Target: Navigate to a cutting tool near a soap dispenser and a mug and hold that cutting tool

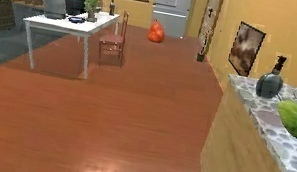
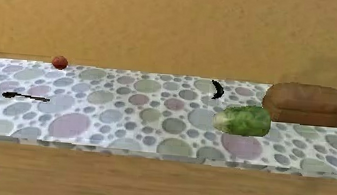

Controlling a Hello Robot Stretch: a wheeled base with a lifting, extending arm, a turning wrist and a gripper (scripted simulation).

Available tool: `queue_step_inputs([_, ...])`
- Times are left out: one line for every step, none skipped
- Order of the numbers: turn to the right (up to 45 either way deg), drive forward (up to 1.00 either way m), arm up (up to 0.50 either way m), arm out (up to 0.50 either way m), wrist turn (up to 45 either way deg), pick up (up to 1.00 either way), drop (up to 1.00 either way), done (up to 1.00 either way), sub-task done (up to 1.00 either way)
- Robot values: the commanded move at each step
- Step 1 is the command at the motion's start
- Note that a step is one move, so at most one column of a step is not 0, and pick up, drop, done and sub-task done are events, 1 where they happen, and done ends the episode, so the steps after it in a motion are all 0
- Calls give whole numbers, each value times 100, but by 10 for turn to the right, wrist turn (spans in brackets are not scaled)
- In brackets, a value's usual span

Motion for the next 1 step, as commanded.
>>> queue_step_inputs([0,60,0,0,0,0,0,0,0])
